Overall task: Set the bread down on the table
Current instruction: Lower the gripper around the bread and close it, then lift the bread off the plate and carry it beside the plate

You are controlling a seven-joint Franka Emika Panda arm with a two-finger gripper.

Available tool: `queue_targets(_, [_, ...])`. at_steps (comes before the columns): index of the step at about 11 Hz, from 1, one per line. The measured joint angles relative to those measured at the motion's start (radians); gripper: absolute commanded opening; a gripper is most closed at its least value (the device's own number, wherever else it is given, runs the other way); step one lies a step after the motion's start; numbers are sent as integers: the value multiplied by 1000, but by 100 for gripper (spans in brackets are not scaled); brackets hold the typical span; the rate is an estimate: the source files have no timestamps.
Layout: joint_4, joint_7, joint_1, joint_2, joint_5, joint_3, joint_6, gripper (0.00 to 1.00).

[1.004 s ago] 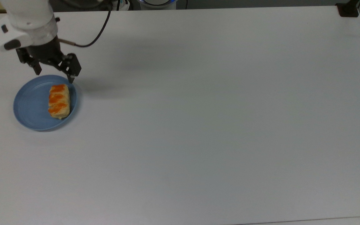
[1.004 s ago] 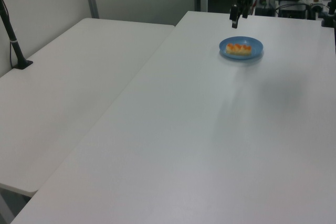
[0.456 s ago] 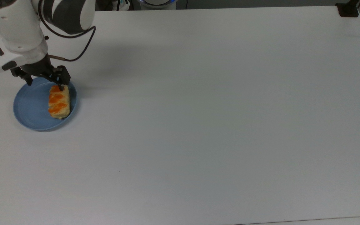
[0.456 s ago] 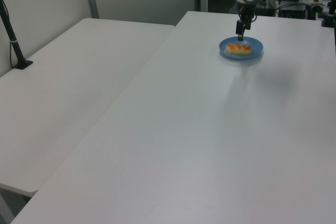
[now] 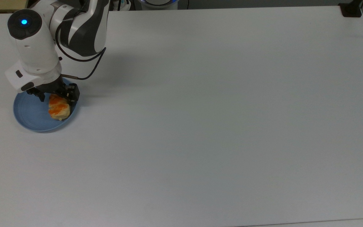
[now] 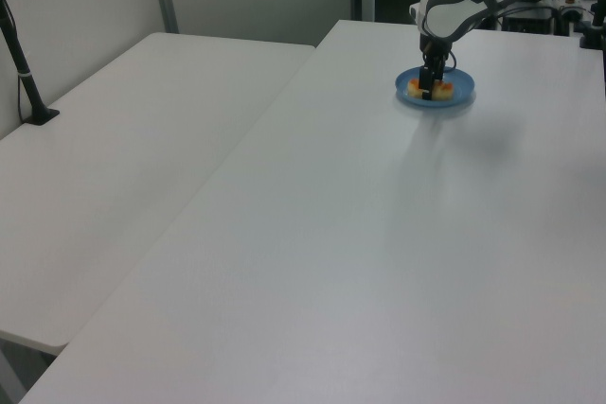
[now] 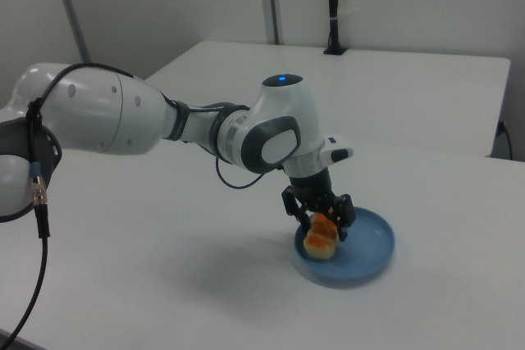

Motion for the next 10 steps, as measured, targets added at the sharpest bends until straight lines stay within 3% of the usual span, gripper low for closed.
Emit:
queue_targets(1, [1,0,3,0,0,0,0,30])
queue_targets(2, [4,0,4,-1,0,0,0,28])
queue_targets(5, [14,0,4,-30,0,-1,-9,29])
queue_targets(7, [19,0,10,-97,0,0,-110,31])
queue_targets(10, [-59,-3,103,-250,2,6,-327,32])
